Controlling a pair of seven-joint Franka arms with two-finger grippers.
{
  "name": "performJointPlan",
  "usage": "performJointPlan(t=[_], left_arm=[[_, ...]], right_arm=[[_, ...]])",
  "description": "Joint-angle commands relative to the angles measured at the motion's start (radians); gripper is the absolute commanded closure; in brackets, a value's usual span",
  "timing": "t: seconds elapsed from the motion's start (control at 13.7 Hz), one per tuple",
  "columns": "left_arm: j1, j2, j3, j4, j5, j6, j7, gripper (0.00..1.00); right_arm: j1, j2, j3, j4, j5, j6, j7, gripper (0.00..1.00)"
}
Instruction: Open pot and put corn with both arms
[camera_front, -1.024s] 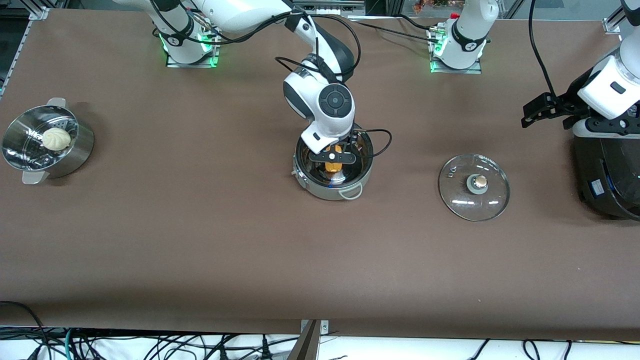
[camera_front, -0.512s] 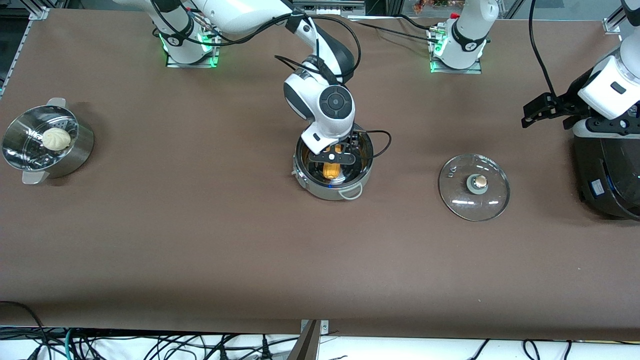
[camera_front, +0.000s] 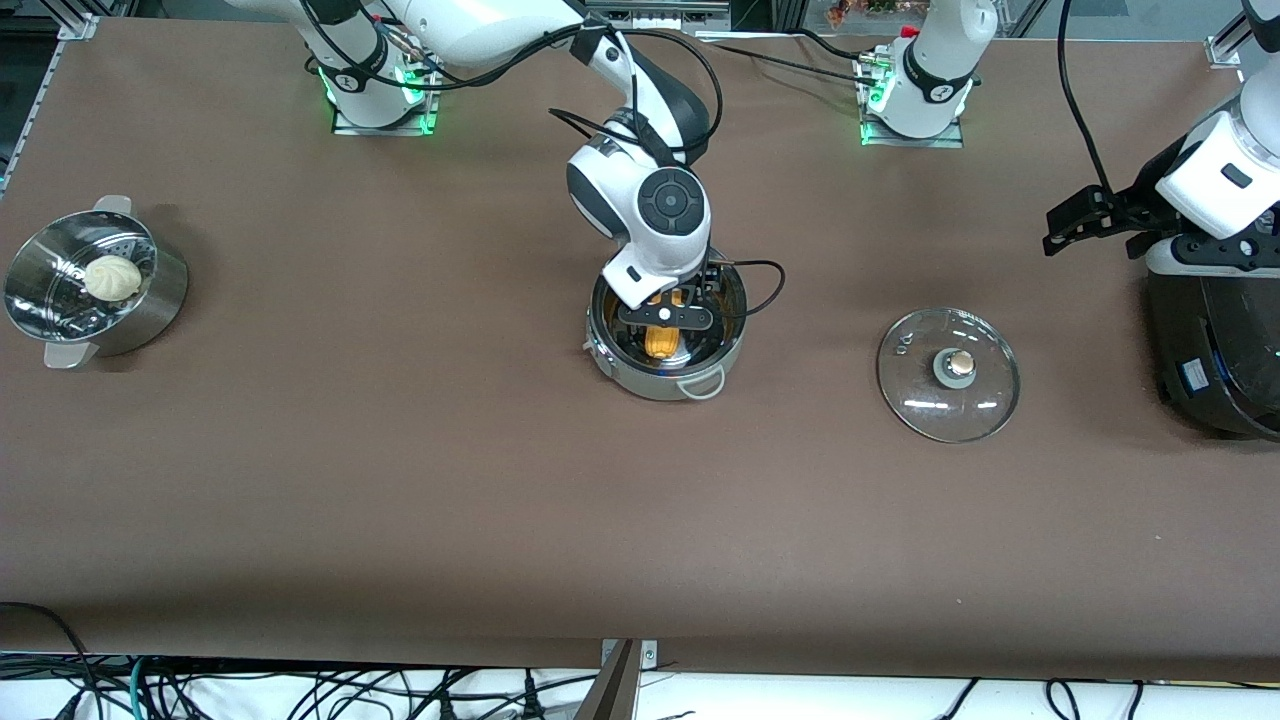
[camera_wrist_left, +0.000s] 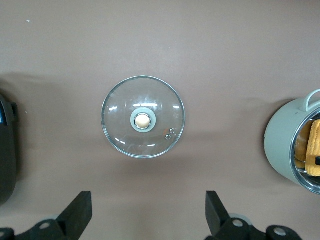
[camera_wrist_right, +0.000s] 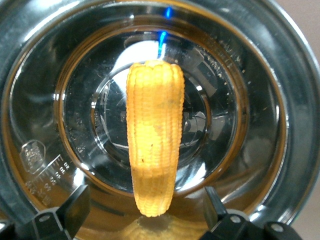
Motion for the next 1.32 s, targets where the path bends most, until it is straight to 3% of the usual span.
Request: performJointPlan(t=[0.0, 0.66, 1.24], left_arm=[[0.002, -0.01, -0.003, -0.008, 0.016, 0.007, -0.011, 0.0], [0.002, -0.01, -0.003, -0.008, 0.016, 0.007, -0.011, 0.0], [0.002, -0.011, -0.003, -0.008, 0.016, 0.007, -0.011, 0.0]], right_arm=[[-0.032, -0.02, -0.001, 0.022, 0.008, -0.026, -0.004, 0.0], [-0.193, -0.138, -0.021, 0.013, -0.004, -0.132, -0.099, 0.0], [-0.196, -0.286, -0.231, -0.127, 0.002, -0.224, -0.28, 0.0]])
